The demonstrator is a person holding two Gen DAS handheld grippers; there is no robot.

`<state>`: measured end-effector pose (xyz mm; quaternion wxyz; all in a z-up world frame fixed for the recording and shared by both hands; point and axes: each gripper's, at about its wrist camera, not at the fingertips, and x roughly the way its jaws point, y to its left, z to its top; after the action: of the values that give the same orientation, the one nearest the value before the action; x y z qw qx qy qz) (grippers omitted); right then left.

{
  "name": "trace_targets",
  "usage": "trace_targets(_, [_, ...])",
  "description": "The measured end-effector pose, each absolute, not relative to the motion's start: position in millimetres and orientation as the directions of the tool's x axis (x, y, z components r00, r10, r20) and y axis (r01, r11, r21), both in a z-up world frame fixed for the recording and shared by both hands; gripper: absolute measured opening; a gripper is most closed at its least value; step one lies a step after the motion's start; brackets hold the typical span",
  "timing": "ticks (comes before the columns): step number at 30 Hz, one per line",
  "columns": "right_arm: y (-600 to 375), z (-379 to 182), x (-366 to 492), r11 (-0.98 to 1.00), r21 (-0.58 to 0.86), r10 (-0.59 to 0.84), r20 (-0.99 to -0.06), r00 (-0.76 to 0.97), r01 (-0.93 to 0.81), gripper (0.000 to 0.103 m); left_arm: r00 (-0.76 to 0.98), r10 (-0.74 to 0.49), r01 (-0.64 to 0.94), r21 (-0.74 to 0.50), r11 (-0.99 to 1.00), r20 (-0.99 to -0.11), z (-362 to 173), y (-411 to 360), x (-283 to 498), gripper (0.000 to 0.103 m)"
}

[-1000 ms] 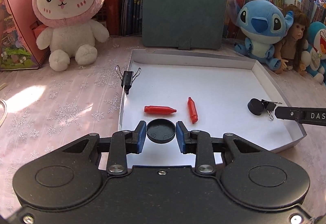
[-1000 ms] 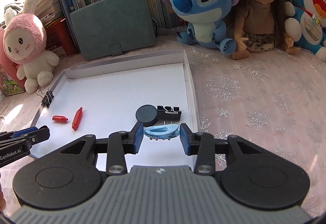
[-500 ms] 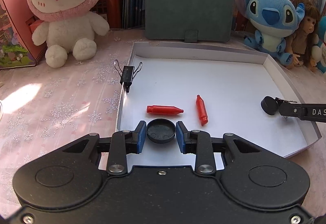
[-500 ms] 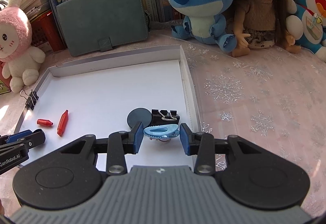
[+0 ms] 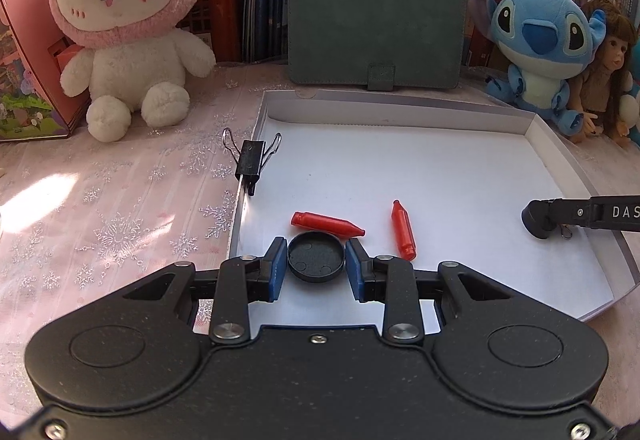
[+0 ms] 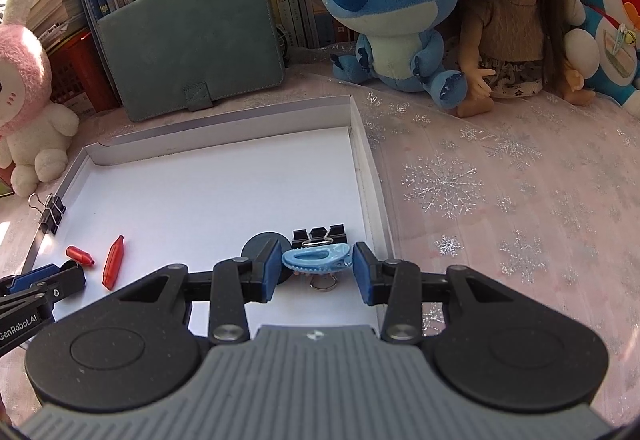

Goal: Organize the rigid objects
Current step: 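Lower the blue clip and black lid into the tray and open both tools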

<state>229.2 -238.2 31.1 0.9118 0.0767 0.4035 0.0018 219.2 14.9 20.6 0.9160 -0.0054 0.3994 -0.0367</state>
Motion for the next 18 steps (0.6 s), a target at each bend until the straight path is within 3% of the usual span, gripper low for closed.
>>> trace_targets(18, [-238.4, 26.6, 240.6, 0.986, 0.161, 0.091, -0.714, 0.694, 0.037, 0.049, 0.697, -0.063, 0.069, -0.021, 0.997, -0.714, 17.8, 12.0, 223.8, 0.03])
